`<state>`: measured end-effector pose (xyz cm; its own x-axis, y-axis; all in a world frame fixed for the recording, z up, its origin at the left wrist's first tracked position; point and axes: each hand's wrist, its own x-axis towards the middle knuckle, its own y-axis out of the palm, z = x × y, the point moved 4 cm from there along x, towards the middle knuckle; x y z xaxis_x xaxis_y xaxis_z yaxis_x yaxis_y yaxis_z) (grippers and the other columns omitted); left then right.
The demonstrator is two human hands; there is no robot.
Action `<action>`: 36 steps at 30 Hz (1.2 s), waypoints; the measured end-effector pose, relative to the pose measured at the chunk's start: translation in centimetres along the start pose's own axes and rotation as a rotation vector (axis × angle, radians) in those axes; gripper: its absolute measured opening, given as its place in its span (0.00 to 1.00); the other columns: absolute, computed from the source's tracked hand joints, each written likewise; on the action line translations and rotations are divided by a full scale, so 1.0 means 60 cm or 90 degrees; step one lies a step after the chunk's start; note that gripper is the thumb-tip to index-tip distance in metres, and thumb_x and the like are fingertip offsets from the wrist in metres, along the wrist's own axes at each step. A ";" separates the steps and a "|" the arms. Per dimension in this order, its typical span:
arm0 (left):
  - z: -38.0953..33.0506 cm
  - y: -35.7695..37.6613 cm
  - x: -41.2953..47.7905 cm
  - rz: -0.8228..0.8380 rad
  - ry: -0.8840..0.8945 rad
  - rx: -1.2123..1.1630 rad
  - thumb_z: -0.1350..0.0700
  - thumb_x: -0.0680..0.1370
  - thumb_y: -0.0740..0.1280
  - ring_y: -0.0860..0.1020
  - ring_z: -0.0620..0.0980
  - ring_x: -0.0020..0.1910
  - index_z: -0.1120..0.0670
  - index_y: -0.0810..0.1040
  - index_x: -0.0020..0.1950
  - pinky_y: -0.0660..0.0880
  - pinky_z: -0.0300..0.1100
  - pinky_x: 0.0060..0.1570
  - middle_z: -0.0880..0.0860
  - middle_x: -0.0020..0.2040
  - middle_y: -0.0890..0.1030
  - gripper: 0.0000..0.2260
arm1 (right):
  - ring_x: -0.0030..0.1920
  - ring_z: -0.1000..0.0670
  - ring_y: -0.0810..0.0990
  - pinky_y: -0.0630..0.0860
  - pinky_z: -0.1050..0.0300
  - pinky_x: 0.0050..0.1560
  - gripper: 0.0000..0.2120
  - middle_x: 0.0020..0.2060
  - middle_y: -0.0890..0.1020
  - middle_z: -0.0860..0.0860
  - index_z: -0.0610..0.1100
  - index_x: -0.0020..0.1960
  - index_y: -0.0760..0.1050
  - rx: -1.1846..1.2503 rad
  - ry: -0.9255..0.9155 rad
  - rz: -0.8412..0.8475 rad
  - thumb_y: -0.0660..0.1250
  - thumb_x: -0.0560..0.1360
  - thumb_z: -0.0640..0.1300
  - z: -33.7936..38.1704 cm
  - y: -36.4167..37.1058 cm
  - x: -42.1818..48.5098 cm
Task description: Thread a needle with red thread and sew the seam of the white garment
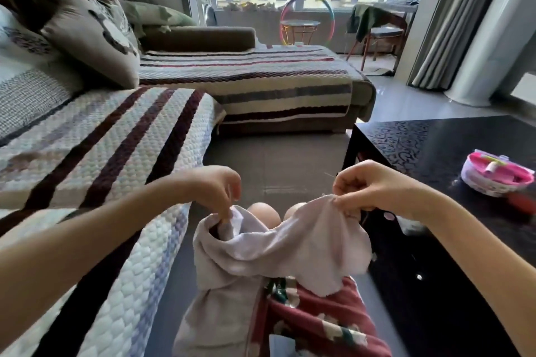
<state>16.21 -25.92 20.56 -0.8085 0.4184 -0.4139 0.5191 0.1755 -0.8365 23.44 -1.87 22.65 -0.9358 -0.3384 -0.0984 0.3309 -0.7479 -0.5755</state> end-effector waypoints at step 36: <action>-0.062 0.114 0.128 -0.105 0.329 -0.370 0.52 0.63 0.77 0.74 0.37 0.34 0.45 0.83 0.31 0.67 0.28 0.34 0.43 0.34 0.78 0.04 | 0.26 0.57 0.63 0.60 0.69 0.32 0.12 0.25 0.65 0.57 0.48 0.49 0.80 0.057 -0.042 -0.259 0.73 0.68 0.51 -0.171 0.094 0.037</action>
<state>14.56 -18.21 12.99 -0.7301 0.6823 0.0371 0.5812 0.6486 -0.4914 21.96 -0.99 10.87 -0.9835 -0.0387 0.1767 -0.0524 -0.8741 -0.4830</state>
